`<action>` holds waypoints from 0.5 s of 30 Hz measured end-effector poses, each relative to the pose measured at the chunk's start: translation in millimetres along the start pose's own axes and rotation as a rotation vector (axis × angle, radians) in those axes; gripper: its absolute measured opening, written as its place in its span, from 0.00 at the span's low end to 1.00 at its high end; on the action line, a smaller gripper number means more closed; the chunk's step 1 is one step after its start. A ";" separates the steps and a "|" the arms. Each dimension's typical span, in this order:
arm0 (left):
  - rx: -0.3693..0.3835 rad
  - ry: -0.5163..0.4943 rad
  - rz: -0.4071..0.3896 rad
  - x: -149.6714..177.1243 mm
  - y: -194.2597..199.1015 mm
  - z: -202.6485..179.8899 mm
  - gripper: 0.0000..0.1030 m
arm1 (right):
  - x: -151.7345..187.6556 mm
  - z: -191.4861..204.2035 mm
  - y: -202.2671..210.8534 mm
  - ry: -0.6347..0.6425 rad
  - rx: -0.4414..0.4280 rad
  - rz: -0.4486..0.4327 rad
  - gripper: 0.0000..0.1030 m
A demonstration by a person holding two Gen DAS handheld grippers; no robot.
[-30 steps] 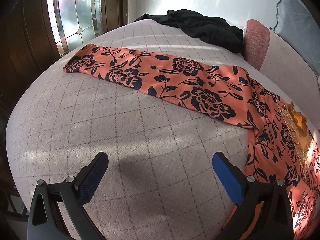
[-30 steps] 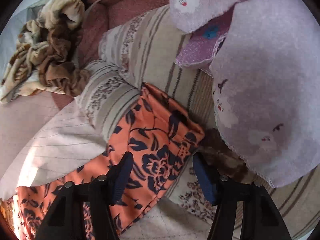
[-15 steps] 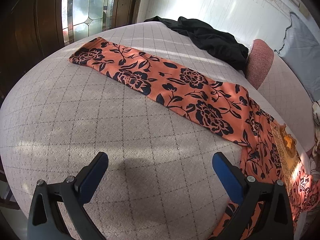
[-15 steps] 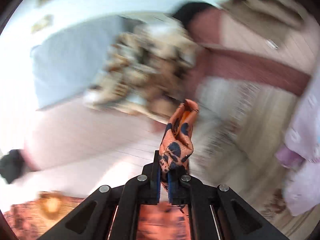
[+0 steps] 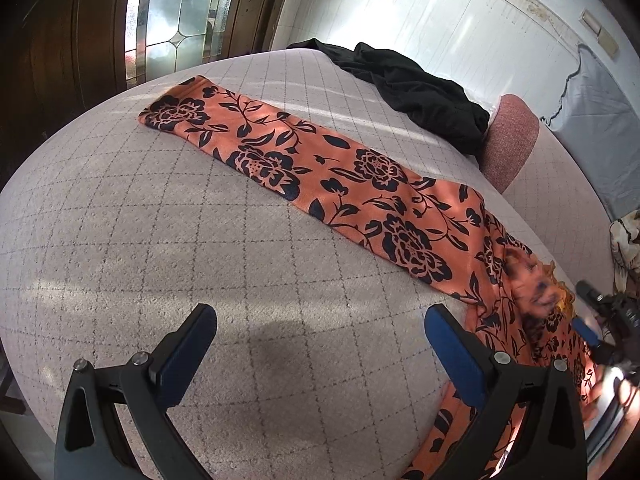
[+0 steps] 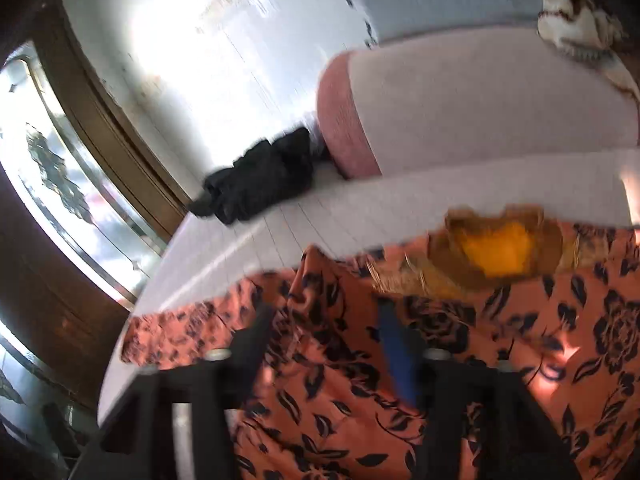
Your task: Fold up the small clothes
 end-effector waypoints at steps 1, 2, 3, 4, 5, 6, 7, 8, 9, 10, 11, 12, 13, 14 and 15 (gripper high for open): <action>0.000 -0.003 -0.005 -0.4 1.0 -0.7 1.00 | 28.3 -7.0 -15.5 -0.028 0.003 0.074 0.83; 0.001 -0.002 -0.008 -0.8 1.7 -0.7 1.00 | 44.2 -18.8 -22.8 -0.054 -0.020 0.120 0.83; 0.003 0.001 -0.010 -0.9 1.8 -1.1 1.00 | 51.8 -28.1 -23.3 -0.070 -0.018 0.130 0.83; 0.006 0.002 -0.008 -0.6 1.3 -1.8 1.00 | 53.1 -35.5 -16.6 -0.071 0.000 0.111 0.83; 0.008 0.000 -0.004 0.1 0.3 -3.0 1.00 | 49.0 -41.5 -5.9 -0.073 0.000 0.082 0.83; 0.008 -0.007 0.002 1.3 -0.9 -4.8 1.00 | 42.0 -47.1 6.7 -0.088 -0.012 0.049 0.83; 0.009 -0.015 0.006 2.4 -1.9 -6.8 1.00 | 31.3 -48.0 16.1 -0.107 -0.023 0.014 0.83; 0.006 -0.022 0.007 3.2 -2.4 -7.9 1.00 | 28.4 -55.7 25.9 -0.132 -0.035 -0.021 0.84; -0.003 -0.029 0.004 3.4 -2.7 -8.2 1.00 | 19.1 -62.0 33.0 -0.159 -0.046 -0.045 0.86; -0.013 -0.035 0.003 3.7 -3.3 -8.2 1.00 | 20.9 -75.5 31.0 -0.193 -0.048 -0.051 0.93; -0.022 -0.039 0.004 4.0 -4.2 -8.1 1.00 | 23.0 -90.3 19.3 -0.222 -0.027 -0.009 1.00; -0.031 -0.042 0.007 4.6 -5.0 -7.2 1.00 | 38.9 -109.2 -6.8 -0.255 0.009 0.118 1.00; -0.046 -0.046 0.009 5.3 -5.6 -5.9 1.00 | 47.3 -114.7 -17.1 -0.229 -0.001 0.175 0.98; -0.059 -0.050 0.008 5.8 -5.4 -3.6 1.00 | 41.6 -107.8 -2.6 -0.165 0.010 0.116 0.97; -0.065 -0.047 0.004 5.5 -4.9 -1.6 1.00 | 38.3 -99.5 11.8 -0.137 0.016 0.092 0.97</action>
Point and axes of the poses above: each gripper's, at about its wrist camera, not at the fingertips, and y roughly against the way its jaws point, z to its left, x to its underside, the point moved 9 cm from there along -y, roughly the way its jaws point, and after that the axes turned 6 degrees about z, right-handed, at the moved point
